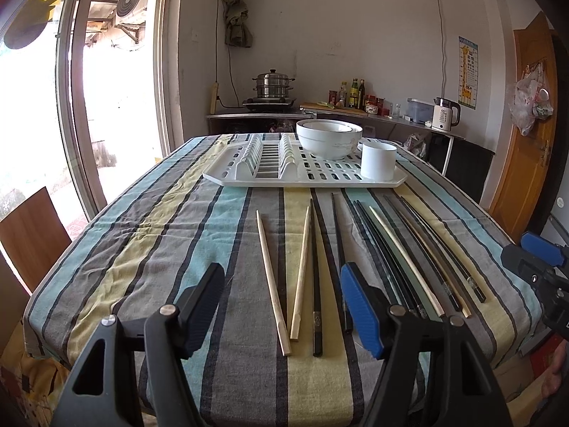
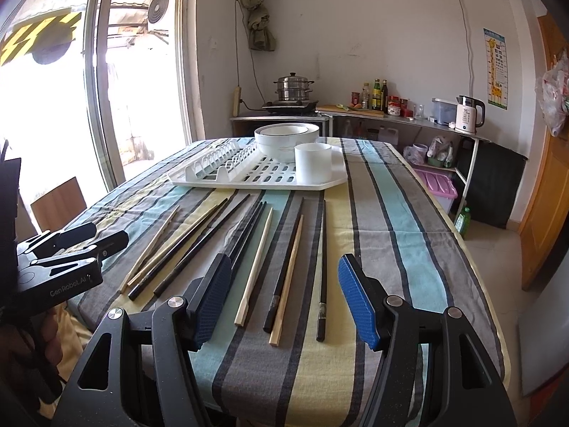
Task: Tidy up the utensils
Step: 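Grasp a wooden chopstick with the left gripper while the right gripper grasps another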
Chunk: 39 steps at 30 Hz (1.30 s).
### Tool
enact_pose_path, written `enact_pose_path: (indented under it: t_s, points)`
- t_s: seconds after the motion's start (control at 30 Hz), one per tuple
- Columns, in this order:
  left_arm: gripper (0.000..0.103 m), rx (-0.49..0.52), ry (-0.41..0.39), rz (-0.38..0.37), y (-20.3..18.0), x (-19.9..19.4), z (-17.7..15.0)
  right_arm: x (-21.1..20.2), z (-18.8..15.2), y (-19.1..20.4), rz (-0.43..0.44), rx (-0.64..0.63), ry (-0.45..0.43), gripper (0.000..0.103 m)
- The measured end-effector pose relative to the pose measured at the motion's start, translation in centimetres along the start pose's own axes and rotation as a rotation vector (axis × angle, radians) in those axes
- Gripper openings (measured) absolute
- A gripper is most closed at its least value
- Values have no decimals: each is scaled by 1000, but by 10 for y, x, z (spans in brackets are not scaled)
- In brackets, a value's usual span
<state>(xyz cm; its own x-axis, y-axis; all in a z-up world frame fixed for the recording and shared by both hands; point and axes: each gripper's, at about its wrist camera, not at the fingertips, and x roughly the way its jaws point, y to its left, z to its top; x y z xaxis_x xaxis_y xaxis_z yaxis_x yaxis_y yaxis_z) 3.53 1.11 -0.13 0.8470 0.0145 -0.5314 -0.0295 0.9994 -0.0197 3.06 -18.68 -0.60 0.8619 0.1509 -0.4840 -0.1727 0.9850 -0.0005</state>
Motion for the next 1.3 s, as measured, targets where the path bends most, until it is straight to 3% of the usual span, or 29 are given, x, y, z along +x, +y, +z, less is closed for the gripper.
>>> enact_pose_path:
  t_s: [0.27,0.47,0.8,1.23,1.3]
  points:
    - [61,-30,127,19,25,64,26,62,27,5,42,-23,118,62]
    - [52,-59,214,5,39,100,37,109,41,2,69,-15,233,38]
    - [47,-76,326,-55,39,137,45,172,53,6,81,-43,387,22]
    - [20,1,356,-18,29,156,59,207,67,12,63,-85,460,15]
    - [17,21,356,-4,26,157,59,209,68,13,60,-90,469,9]
